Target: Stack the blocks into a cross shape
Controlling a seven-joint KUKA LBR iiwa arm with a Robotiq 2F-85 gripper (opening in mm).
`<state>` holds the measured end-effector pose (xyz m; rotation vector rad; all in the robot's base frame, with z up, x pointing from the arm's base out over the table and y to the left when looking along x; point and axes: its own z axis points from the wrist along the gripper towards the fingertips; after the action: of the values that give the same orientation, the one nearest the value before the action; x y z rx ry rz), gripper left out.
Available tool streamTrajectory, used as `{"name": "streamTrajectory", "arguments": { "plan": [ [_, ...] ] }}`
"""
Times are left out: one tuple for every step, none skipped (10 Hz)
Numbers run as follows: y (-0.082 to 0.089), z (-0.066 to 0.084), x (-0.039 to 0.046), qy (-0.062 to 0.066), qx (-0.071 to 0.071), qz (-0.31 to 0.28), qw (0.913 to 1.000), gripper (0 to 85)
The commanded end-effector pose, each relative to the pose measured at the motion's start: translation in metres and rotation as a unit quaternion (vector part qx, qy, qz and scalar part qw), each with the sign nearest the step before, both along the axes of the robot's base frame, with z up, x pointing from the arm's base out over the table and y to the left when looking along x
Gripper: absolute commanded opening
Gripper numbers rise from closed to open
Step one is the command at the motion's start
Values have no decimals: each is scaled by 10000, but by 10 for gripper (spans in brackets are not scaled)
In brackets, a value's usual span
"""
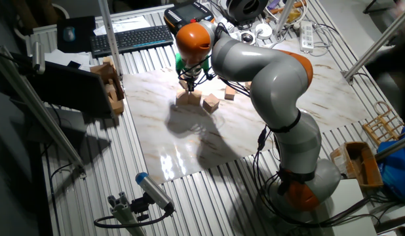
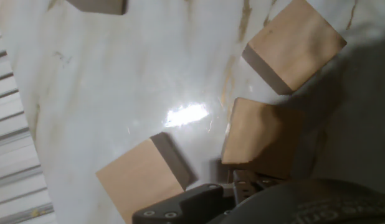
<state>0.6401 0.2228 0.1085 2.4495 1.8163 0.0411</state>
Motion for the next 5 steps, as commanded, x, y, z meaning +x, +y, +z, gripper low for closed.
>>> {"name": "streamTrajectory", "arguments": {
  "plan": [
    [-45, -28, 4, -20, 46, -8, 10000, 0],
    [-89, -49, 32, -71, 33, 56, 10000, 0],
    [-139, -52, 69, -122, 14, 98, 9999, 0],
    [-182, -49, 97, -137, 5, 114, 9998, 0],
    [-230, -57, 127, -135, 38, -1, 9999, 0]
  ]
}}
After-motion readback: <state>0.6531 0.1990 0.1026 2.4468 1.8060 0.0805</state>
